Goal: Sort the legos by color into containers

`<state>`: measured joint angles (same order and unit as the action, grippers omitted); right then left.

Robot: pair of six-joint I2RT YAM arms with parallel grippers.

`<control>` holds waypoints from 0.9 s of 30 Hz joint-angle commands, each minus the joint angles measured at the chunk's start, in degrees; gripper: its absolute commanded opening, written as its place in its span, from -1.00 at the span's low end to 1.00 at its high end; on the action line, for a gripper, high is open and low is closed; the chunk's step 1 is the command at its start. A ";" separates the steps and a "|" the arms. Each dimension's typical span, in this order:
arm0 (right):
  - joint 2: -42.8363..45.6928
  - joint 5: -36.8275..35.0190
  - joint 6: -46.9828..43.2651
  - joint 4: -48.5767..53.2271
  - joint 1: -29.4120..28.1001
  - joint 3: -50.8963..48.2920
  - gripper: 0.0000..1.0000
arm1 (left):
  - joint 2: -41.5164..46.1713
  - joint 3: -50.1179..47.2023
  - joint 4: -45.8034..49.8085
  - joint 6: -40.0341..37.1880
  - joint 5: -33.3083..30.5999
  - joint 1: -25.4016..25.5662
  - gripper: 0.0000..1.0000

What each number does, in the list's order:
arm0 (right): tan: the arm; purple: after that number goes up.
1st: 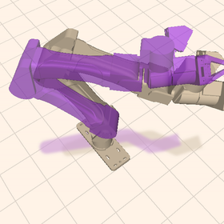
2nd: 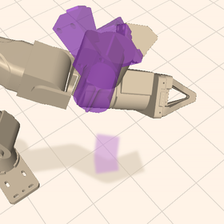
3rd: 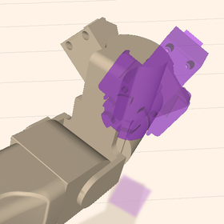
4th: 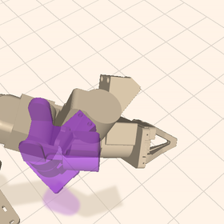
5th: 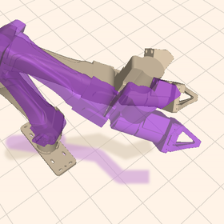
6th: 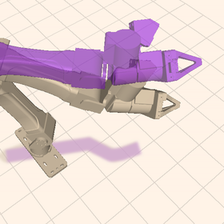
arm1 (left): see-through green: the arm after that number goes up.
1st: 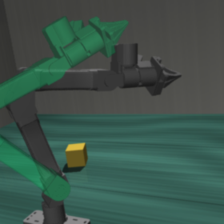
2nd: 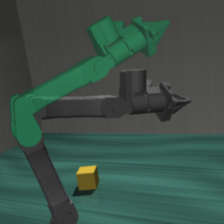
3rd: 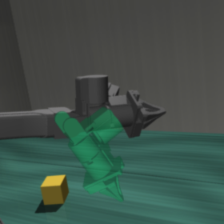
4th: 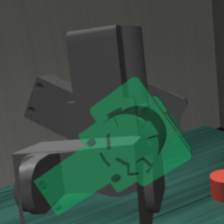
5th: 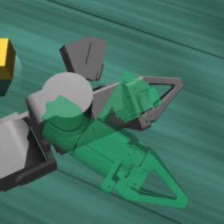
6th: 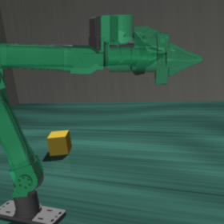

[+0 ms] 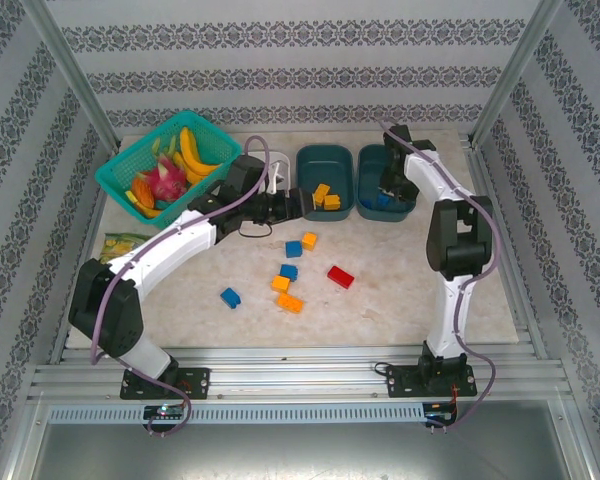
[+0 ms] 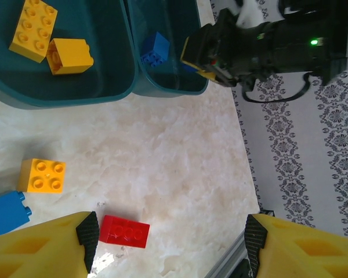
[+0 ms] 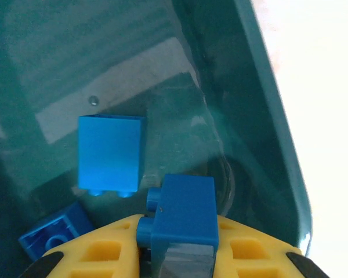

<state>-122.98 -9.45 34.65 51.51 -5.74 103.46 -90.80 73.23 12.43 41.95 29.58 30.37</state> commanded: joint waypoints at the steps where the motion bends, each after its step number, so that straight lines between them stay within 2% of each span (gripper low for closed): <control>1: -3.01 -0.12 -1.26 3.22 0.65 3.87 -0.64 | -1.22 1.82 -2.78 0.62 0.12 0.39 0.40; 5: -5.71 -0.42 -0.89 4.90 0.71 5.70 -0.47 | -1.62 2.13 -2.71 0.67 -0.59 0.39 0.40; 12: -5.14 0.55 -0.25 4.95 0.31 6.88 -0.06 | -1.04 2.27 1.52 -1.11 -3.09 0.41 0.39; 17: -0.27 0.19 -0.20 4.74 -1.02 7.79 0.03 | 0.01 2.09 5.56 -2.82 -4.94 0.44 0.39; 23: 11.94 0.14 -0.65 1.94 -5.02 3.99 0.05 | 0.62 2.56 12.91 -6.69 -8.17 0.82 0.38; 25: 18.19 0.92 -1.71 -1.74 -7.14 -0.88 0.07 | 0.50 2.72 14.98 -7.62 -8.94 0.83 0.37; 27: 26.80 2.82 -3.15 -8.54 -9.59 -9.87 0.13 | 0.14 2.96 16.26 -8.40 -9.74 1.13 0.37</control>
<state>-104.95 -8.51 33.76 48.45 -12.58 100.25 -92.12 74.08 23.81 36.88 22.22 30.44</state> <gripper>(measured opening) 0.557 0.685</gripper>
